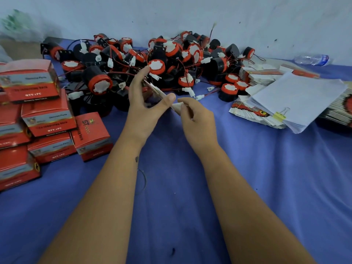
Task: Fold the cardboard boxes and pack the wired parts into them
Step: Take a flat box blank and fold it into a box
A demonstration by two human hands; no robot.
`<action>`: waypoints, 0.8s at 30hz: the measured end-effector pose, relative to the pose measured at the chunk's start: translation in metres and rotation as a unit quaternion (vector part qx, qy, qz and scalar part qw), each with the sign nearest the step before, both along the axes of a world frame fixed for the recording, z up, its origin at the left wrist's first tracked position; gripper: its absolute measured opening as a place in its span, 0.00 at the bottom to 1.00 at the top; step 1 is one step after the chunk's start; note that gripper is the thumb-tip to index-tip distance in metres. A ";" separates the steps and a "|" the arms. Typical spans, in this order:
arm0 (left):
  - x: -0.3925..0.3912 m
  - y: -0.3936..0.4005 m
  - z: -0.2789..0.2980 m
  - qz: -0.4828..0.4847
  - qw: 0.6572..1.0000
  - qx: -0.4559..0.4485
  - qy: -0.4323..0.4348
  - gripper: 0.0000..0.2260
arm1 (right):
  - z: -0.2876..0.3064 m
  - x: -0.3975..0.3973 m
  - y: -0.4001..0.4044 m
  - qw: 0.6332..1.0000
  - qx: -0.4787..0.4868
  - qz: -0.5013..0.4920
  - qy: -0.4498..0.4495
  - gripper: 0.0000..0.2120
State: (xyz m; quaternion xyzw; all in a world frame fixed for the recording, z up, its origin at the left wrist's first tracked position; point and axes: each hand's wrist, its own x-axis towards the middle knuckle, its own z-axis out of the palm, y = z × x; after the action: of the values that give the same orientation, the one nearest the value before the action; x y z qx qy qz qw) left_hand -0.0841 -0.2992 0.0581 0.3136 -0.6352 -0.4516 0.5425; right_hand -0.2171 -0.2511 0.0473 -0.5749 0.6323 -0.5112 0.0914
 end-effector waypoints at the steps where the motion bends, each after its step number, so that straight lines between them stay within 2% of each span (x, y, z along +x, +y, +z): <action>1: 0.000 -0.001 0.000 0.010 1.000 -0.006 -0.001 0.29 | 0.000 0.001 0.001 1.000 -0.013 -0.001 0.017 0.10; 5: -0.003 0.001 -0.002 0.070 0.994 -0.090 -0.008 0.19 | 0.003 0.004 0.003 0.999 -0.006 0.019 0.049 0.10; 7: -0.007 0.003 -0.002 0.084 0.987 -0.131 -0.035 0.18 | 0.004 0.003 0.002 0.999 0.015 0.026 0.037 0.09; 12: -0.011 0.008 -0.001 0.074 0.967 -0.193 -0.150 0.29 | 0.004 -0.007 0.000 0.997 0.072 -0.029 0.009 0.13; 16: -0.010 0.011 -0.003 0.038 0.952 -0.210 -0.220 0.36 | 0.010 -0.011 -0.003 0.985 0.024 -0.109 -0.129 0.07; 18: -0.011 0.010 -0.004 0.021 0.943 -0.208 -0.260 0.40 | 0.014 -0.013 -0.004 0.969 -0.003 -0.155 -0.194 0.08; 21: -0.011 0.011 -0.004 -0.015 0.930 -0.216 -0.296 0.46 | 0.014 -0.019 -0.004 0.936 -0.022 -0.161 -0.312 0.07; 24: -0.009 0.012 -0.001 -0.042 0.925 -0.220 -0.308 0.44 | 0.017 -0.027 0.001 0.894 -0.028 -0.148 -0.422 0.06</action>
State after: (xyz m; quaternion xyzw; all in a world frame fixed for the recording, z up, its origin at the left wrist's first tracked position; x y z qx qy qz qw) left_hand -0.0929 -0.2877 0.0573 0.2830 -0.8668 -0.2041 0.3563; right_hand -0.2438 -0.2503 0.0639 -0.2074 0.5972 -0.7309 0.2571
